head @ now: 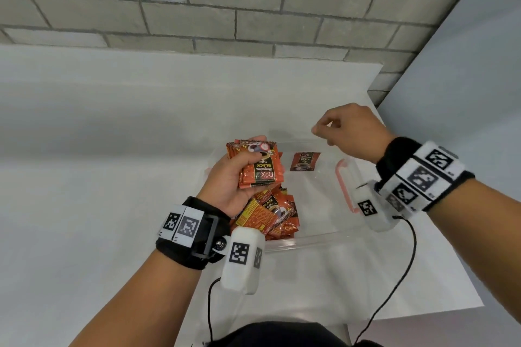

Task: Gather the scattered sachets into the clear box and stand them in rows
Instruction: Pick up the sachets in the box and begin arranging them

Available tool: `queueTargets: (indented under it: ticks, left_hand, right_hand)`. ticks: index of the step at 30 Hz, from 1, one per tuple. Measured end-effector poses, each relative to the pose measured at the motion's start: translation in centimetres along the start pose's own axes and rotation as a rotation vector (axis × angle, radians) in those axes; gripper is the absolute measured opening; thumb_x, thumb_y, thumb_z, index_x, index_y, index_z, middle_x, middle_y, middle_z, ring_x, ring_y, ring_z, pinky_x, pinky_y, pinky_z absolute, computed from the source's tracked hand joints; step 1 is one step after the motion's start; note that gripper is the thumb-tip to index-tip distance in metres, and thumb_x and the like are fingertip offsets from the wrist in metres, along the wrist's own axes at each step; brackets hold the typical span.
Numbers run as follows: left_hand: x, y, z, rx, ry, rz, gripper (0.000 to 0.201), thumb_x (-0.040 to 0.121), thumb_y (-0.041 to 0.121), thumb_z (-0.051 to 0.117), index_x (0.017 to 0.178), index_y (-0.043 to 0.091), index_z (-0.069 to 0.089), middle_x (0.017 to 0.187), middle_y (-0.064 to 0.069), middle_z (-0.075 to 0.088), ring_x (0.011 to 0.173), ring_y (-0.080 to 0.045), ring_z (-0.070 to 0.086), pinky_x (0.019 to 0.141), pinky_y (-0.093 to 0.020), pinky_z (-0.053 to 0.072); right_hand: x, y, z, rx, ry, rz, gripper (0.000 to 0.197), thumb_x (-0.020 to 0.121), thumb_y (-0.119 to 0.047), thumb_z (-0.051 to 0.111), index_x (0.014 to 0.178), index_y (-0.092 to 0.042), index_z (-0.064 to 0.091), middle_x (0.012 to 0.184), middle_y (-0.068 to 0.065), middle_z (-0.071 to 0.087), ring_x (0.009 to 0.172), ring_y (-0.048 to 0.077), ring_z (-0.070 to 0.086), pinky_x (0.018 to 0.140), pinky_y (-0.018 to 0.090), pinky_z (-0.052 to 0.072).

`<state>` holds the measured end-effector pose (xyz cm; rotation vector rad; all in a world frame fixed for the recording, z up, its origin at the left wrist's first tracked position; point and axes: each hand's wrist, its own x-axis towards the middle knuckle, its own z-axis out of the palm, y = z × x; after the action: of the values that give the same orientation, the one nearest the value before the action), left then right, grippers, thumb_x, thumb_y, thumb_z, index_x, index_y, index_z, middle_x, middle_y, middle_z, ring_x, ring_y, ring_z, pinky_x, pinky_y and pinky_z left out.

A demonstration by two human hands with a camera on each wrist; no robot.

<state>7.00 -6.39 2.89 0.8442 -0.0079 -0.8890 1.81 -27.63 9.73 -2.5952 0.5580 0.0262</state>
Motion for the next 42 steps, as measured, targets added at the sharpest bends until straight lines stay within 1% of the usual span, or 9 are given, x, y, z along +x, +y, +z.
queueTargets:
  ticks: [5,10,13,16,21,25,34,39,42]
  left_hand:
    - [0.0,-0.5,1.2,0.05,-0.103,-0.006,0.044,0.079,0.003,0.065,0.122,0.01,0.059,0.106,-0.016,0.07,0.086,-0.028,0.071,0.072,-0.042,0.058]
    - [0.2,-1.3,2.0,0.108,-0.167,-0.005,0.046,0.075,0.006,0.068,0.12,0.01,0.06,0.108,-0.018,0.069,0.091,-0.03,0.069,0.078,-0.044,0.057]
    - [0.0,-1.5,2.2,0.158,-0.136,-0.002,0.052,0.07,0.024,0.082,0.115,0.01,0.063,0.104,-0.014,0.071,0.092,-0.028,0.069,0.07,-0.038,0.059]
    - [0.0,-1.5,2.2,0.209,-0.082,0.027,0.036,0.075,0.024,0.068,0.108,0.014,0.063,0.097,-0.005,0.073,0.089,-0.021,0.07,0.066,-0.033,0.057]
    - [-0.3,-1.7,2.3,0.311,-0.109,0.037,0.024,0.079,0.018,0.07,0.102,0.019,0.065,0.094,-0.004,0.073,0.084,-0.02,0.068,0.071,-0.034,0.057]
    - [-0.3,-2.5,2.4,0.295,-0.135,0.07,0.029,0.073,0.004,0.065,0.098,0.018,0.07,0.094,-0.006,0.072,0.088,-0.022,0.067,0.075,-0.038,0.053]
    - [0.1,-2.5,2.1,0.118,-0.066,0.207,0.051,0.07,-0.006,0.063,0.117,0.014,0.059,0.108,-0.012,0.069,0.097,-0.028,0.068,0.076,-0.039,0.057]
    - [0.4,-1.5,2.0,0.106,-0.01,0.252,0.035,0.076,0.009,0.065,0.109,0.013,0.056,0.1,-0.009,0.068,0.088,-0.022,0.069,0.078,-0.038,0.057]
    - [0.7,-0.6,0.9,0.045,0.066,0.262,0.016,0.078,0.016,0.065,0.093,0.016,0.059,0.082,-0.003,0.065,0.077,-0.019,0.064,0.078,-0.039,0.053]
  right_hand:
    - [-5.5,-1.9,1.3,0.466,-0.135,-0.073,0.031,0.083,-0.041,0.067,0.11,-0.028,0.061,0.082,-0.006,0.061,0.061,-0.002,0.056,0.052,0.024,0.047]
    - [-6.7,-1.3,3.1,0.68,-0.143,-0.05,0.057,0.083,-0.016,0.072,0.131,-0.028,0.044,0.091,0.003,0.061,0.074,0.013,0.064,0.062,0.034,0.057]
    - [-6.5,-0.7,3.5,0.833,-0.061,0.008,0.047,0.083,-0.005,0.069,0.122,-0.019,0.046,0.079,0.001,0.064,0.076,0.017,0.065,0.065,0.032,0.056]
    - [-6.4,-0.4,3.7,0.917,0.022,0.063,0.02,0.089,0.0,0.06,0.098,-0.016,0.053,0.083,0.002,0.064,0.079,0.017,0.066,0.068,0.035,0.058]
    - [-6.3,-0.3,3.2,0.734,0.016,-0.059,0.023,0.09,-0.007,0.057,0.107,-0.019,0.068,0.088,-0.001,0.07,0.08,0.015,0.068,0.07,0.034,0.057]
    - [-5.8,-0.3,2.5,0.672,-0.058,-0.13,0.068,0.081,-0.007,0.072,0.139,-0.026,0.042,0.092,0.0,0.069,0.08,0.012,0.066,0.075,0.029,0.057]
    - [-5.4,0.7,2.5,0.804,-0.124,0.017,0.009,0.087,-0.006,0.064,0.089,-0.015,0.065,0.073,0.001,0.068,0.066,0.011,0.062,0.063,0.026,0.051]
    - [-3.0,1.2,-0.2,0.535,-0.062,-0.067,0.01,0.086,-0.006,0.066,0.082,-0.016,0.065,0.065,-0.006,0.065,0.053,-0.001,0.055,0.053,0.009,0.042]
    - [-0.8,1.9,-1.0,0.118,-0.05,-0.071,0.008,0.086,-0.012,0.067,0.083,-0.019,0.064,0.078,-0.006,0.063,0.064,-0.002,0.055,0.055,0.002,0.037]
